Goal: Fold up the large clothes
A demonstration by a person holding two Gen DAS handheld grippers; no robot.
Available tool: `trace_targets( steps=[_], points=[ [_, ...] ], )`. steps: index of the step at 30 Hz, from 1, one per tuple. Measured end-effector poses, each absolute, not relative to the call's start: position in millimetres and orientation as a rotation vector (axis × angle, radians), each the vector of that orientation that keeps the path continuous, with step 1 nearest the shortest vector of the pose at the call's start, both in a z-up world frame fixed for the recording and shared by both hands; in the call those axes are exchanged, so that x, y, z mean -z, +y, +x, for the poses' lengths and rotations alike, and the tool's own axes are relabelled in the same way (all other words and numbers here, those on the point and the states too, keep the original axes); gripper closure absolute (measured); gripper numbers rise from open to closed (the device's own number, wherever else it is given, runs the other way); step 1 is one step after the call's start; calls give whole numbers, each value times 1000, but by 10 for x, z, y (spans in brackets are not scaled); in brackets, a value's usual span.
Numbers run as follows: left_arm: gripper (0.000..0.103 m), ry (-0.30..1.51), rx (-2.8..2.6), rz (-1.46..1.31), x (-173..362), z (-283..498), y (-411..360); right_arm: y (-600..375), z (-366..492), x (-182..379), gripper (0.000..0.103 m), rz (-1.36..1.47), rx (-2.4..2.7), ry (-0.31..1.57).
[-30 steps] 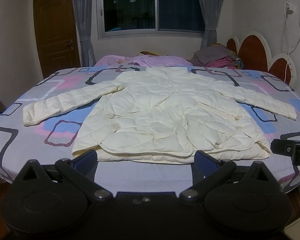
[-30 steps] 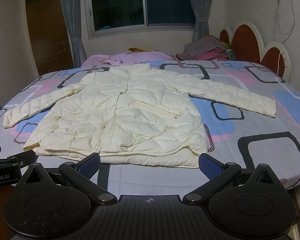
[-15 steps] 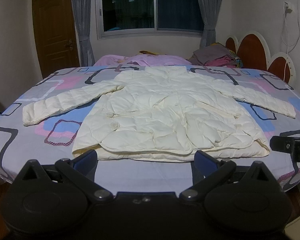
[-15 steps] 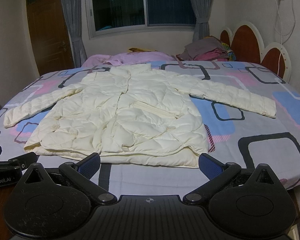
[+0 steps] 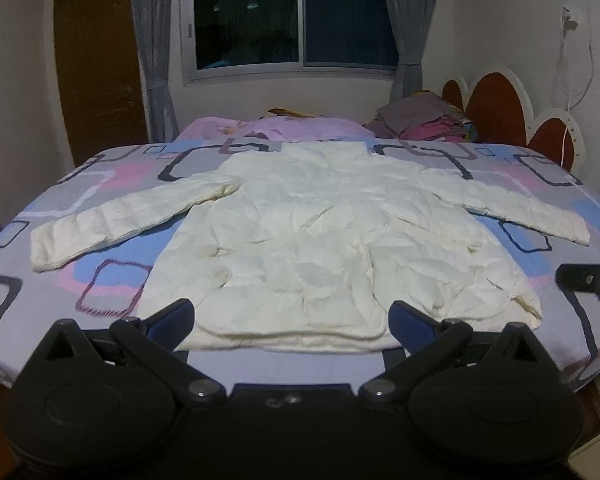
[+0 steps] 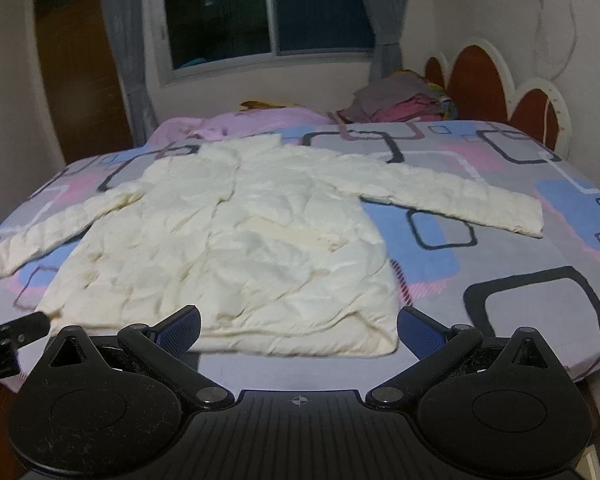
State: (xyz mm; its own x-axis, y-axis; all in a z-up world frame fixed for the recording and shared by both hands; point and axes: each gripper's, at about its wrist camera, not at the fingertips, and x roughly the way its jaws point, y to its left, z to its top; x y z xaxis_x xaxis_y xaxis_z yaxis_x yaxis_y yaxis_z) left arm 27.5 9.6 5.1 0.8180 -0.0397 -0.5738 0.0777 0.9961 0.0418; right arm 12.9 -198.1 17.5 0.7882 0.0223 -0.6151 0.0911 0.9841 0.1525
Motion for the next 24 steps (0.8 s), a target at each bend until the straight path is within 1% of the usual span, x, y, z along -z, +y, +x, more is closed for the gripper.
trace_targets(
  steps=[10, 15, 19, 24],
  points=[
    [0, 533, 128, 36, -37, 1066, 86, -2426, 782, -134, 0, 251, 171, 614],
    [0, 561, 199, 41, -37, 1561, 64, -2613, 1107, -180, 0, 285, 261, 595],
    [0, 487, 228, 74, -32, 1784, 45, -2779, 1240, -176, 0, 317, 339, 578],
    [0, 549, 290, 75, 68, 2113, -106, -3081, 1344, -124, 1, 324, 439, 581]
  ],
)
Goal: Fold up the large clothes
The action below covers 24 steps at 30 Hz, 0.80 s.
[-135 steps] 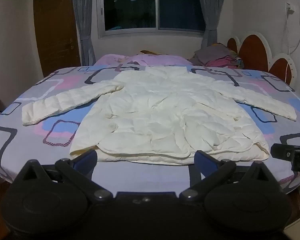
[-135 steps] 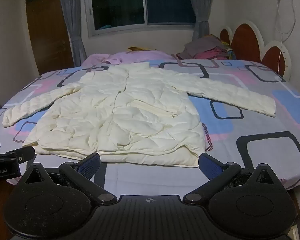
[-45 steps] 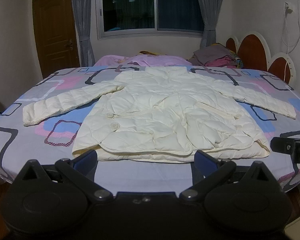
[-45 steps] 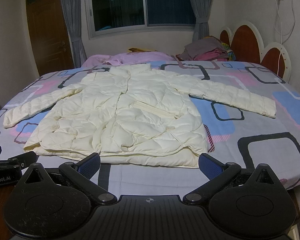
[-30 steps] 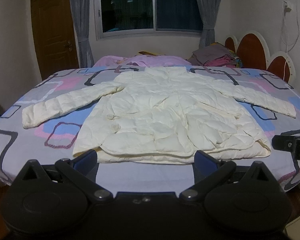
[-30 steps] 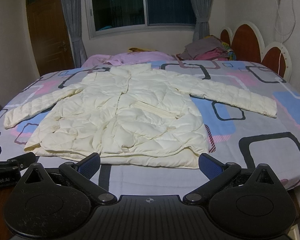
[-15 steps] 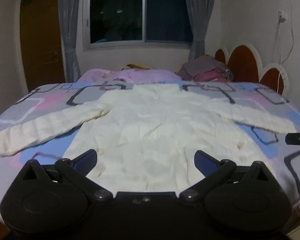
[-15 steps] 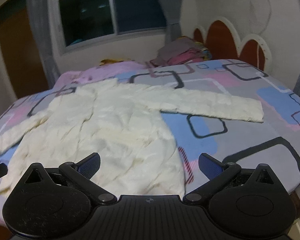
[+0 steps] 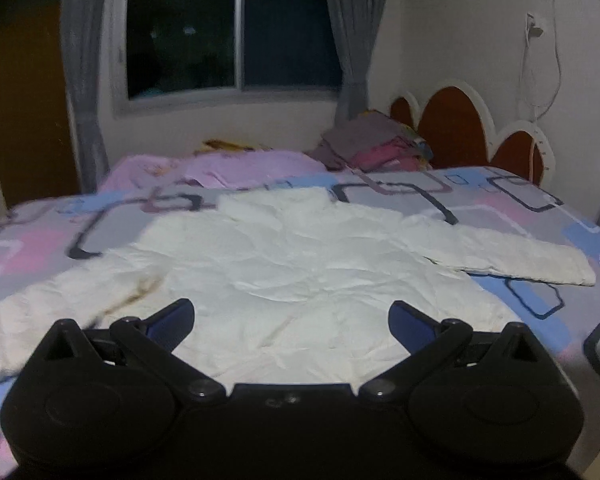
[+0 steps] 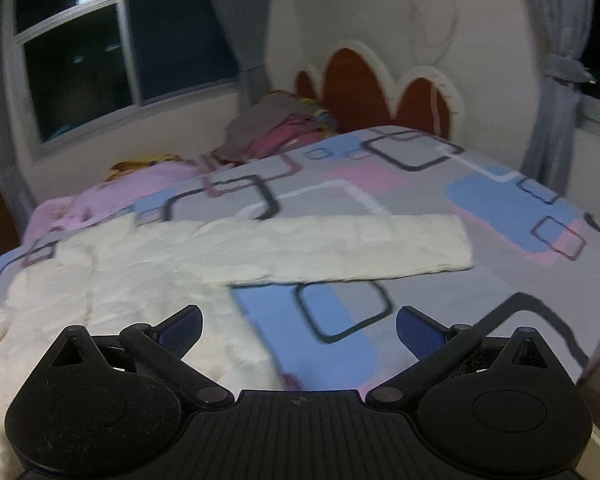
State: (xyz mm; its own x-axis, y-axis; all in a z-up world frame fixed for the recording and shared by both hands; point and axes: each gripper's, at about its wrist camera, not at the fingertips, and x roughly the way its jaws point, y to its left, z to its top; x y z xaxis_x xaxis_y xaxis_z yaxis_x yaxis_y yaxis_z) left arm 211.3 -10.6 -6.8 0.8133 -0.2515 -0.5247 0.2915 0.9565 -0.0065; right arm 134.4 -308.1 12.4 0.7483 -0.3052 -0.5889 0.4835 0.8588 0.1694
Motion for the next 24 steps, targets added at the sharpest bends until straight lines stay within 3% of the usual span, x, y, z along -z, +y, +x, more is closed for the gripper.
trace_targets(
  steps=[1, 2, 3, 4, 24],
  points=[
    [0, 571, 301, 72, 88, 2160, -160, -3173, 1366, -108, 3, 330, 462, 580],
    [0, 589, 307, 64, 116, 2210, -217, -3262, 1381, -86, 25, 342, 476, 580],
    [0, 598, 312, 56, 142, 2244, -260, -3357, 1408, -54, 35, 358, 494, 593],
    [0, 604, 318, 53, 168, 2277, -309, -3441, 1421, -23, 37, 374, 508, 600],
    [0, 725, 251, 62, 375, 3321, -1358, -5608, 2009, 1348, 37, 885, 623, 592]
  ],
)
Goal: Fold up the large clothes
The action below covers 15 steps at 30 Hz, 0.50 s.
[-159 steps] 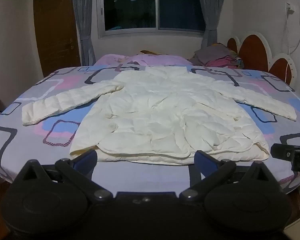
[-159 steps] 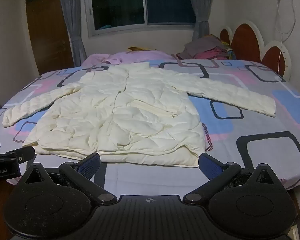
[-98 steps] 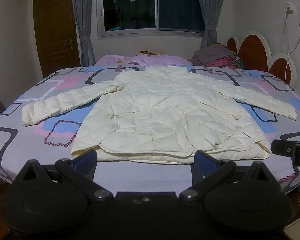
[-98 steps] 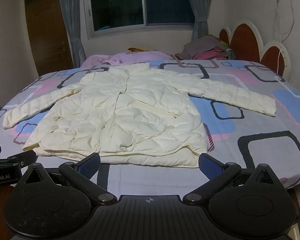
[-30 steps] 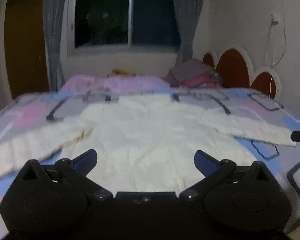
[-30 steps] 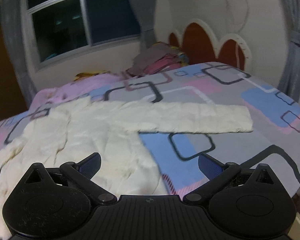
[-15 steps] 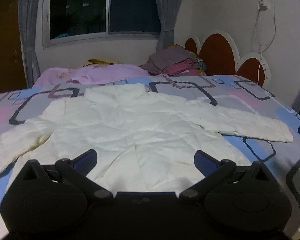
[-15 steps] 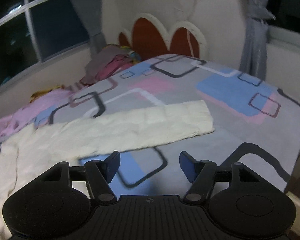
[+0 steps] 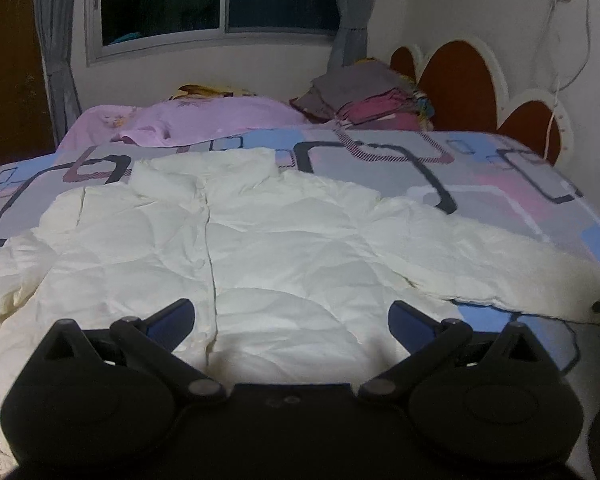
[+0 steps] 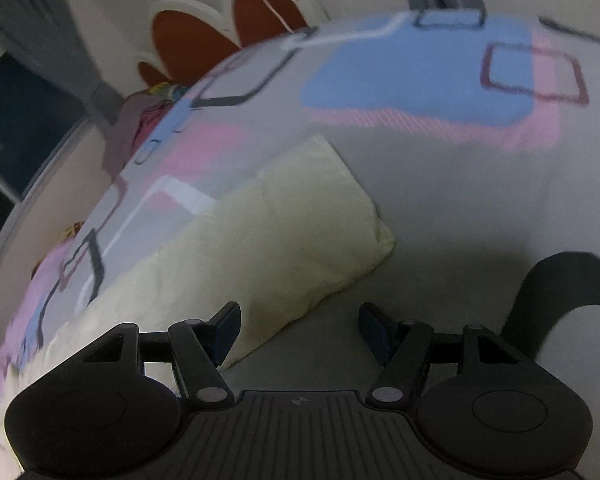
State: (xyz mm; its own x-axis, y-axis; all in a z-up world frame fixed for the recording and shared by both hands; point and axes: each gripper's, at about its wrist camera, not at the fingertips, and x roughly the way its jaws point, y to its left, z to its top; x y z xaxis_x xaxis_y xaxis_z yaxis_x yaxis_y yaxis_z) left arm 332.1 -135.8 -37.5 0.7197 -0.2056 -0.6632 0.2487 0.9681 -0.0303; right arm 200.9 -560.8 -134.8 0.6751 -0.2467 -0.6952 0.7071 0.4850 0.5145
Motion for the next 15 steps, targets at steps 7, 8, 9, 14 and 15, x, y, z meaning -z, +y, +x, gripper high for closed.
trace_targets(
  steps=[7, 8, 9, 14, 15],
  points=[
    [0, 774, 184, 74, 481, 3371, -1303, -5646, 2061, 1373, 78, 902, 601, 564],
    [0, 774, 178, 65, 478, 3374, -1265, -5653, 2061, 1383, 82, 910, 605, 566],
    [0, 773, 175, 51, 470, 3381, -1215, -5653, 2104, 1378, 84, 894, 612, 572],
    [0, 798, 131, -8, 480, 3461, -866, -5375, 2296, 1039, 96, 694, 580, 558],
    [0, 799, 125, -24, 486, 3465, -770, -5275, 2354, 934, 96, 650, 558, 545]
  ],
)
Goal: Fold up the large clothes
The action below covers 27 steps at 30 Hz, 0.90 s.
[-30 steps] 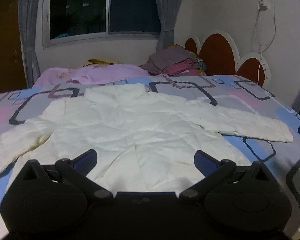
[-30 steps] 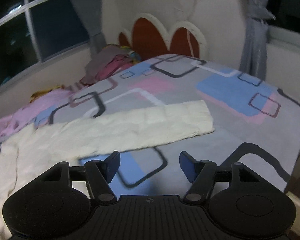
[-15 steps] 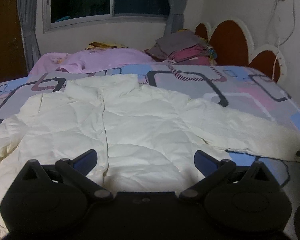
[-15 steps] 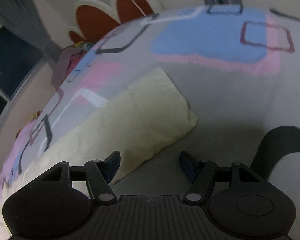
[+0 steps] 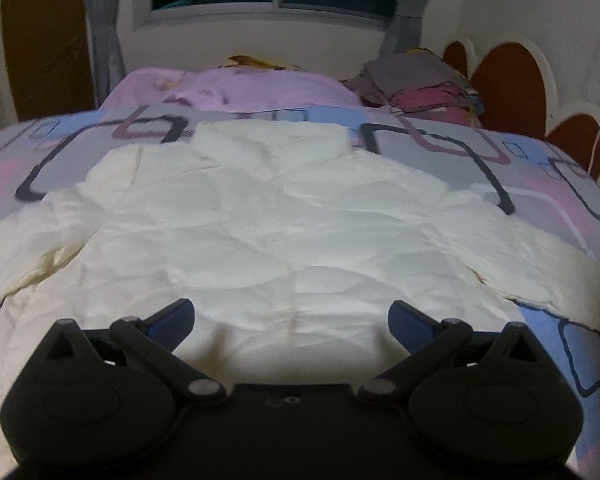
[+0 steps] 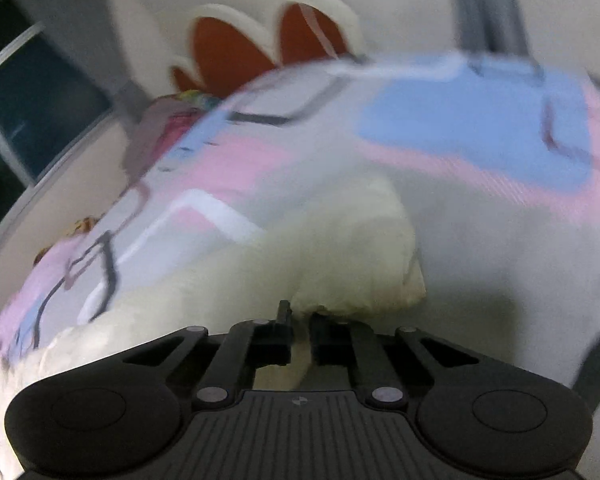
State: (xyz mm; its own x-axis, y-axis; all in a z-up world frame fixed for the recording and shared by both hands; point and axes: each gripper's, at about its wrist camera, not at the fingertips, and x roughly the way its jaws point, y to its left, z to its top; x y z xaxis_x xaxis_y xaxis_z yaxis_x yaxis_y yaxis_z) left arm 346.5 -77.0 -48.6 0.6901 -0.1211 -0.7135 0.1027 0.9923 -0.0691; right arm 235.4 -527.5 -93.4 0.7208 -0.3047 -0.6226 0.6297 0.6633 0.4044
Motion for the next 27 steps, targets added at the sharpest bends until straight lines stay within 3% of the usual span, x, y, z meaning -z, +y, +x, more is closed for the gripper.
trace_targets(
  steps=[6, 11, 19, 24, 25, 26, 27],
  points=[
    [0, 776, 110, -104, 485, 3502, -204, -4284, 2804, 284, 96, 399, 353, 470],
    [3, 738, 131, -149, 428, 3518, 225, -3082, 3192, 67, 96, 285, 106, 474],
    [7, 748, 103, -211, 500, 3463, 871, -1122, 3549, 518, 96, 215, -195, 636],
    [8, 783, 122, -215, 585, 3441, 1062, -547, 3682, 809, 94, 126, -272, 730],
    [7, 785, 135, -217, 598, 3438, 1072, -454, 3673, 829, 78, 72, -257, 738],
    [3, 784, 149, -217, 606, 3449, 1070, -450, 3656, 829, 44, 40, -241, 718],
    [0, 780, 161, -217, 608, 3470, 1051, -508, 3574, 774, 33, 39, -250, 669]
  ],
)
